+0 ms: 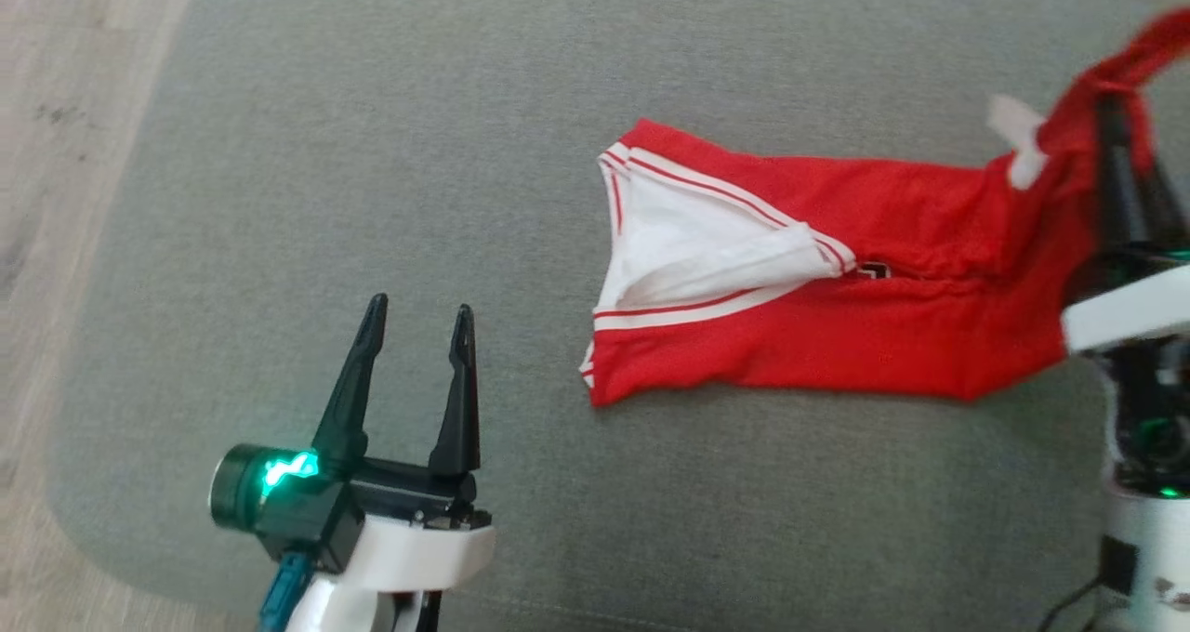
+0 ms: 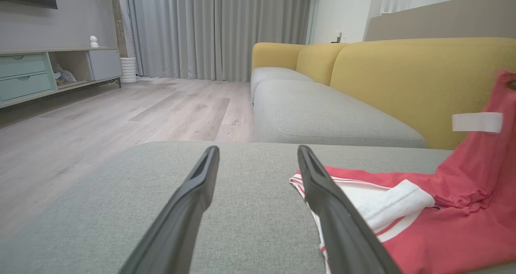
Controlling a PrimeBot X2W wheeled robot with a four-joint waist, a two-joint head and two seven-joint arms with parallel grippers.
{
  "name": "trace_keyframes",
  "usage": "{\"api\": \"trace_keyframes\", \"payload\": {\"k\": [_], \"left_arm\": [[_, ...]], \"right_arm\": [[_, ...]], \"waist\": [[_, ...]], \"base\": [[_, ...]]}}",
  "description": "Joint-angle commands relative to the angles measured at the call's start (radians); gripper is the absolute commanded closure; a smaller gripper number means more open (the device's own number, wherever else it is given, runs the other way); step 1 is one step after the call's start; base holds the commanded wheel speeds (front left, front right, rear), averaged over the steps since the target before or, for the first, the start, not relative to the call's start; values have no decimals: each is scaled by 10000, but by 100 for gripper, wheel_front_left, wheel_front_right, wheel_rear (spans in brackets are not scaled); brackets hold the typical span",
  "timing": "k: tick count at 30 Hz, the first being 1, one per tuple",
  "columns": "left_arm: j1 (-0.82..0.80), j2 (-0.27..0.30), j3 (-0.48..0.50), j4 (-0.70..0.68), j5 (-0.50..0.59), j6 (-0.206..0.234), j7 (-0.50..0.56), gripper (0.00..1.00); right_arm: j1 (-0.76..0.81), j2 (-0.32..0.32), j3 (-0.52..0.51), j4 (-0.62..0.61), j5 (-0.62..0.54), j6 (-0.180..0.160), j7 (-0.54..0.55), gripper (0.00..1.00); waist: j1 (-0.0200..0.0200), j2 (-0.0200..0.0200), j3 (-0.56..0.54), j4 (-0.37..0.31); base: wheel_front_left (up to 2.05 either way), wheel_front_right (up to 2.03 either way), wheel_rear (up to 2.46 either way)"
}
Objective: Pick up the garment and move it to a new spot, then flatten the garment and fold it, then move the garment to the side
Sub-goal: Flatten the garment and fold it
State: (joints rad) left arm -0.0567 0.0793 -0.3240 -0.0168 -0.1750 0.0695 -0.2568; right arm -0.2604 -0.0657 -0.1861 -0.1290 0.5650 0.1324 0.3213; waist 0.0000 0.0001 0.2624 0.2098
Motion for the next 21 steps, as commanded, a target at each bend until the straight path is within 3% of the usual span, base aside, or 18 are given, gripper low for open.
{"api": "trace_keyframes", "payload": {"k": [1,10,18,19,20,21], "left_arm": [[-171,-70,344,-264,117,-26,-49,0],[-190,-221,225,5,153,-253,-49,0],[-234,-272,83,168,107,-335,-49,0],[-238,-275,74,174,105,-332,-49,0],[-236,-278,67,178,103,-325,-49,0],[-225,-280,63,189,94,-316,-49,0]], "right_arm": [[-279,69,433,-359,71,-17,56,100],[-290,151,2785,1486,841,-17,-1023,100],[-792,153,4258,3367,1353,-17,-2068,100],[-870,153,4397,3563,1468,-17,-2197,78],[-951,153,4537,3752,1581,-17,-2340,33],[-1031,153,4687,3913,1756,-17,-2509,0]], "waist": [[0,-1,-43,195],[0,-1,-91,1304],[0,-1,-65,2079],[0,-1,-63,2111],[0,-1,-65,2132],[0,-1,-73,2143]], "base": [[0,0,0],[0,0,0],[0,0,0],[0,0,0],[0,0,0],[0,0,0]]}}
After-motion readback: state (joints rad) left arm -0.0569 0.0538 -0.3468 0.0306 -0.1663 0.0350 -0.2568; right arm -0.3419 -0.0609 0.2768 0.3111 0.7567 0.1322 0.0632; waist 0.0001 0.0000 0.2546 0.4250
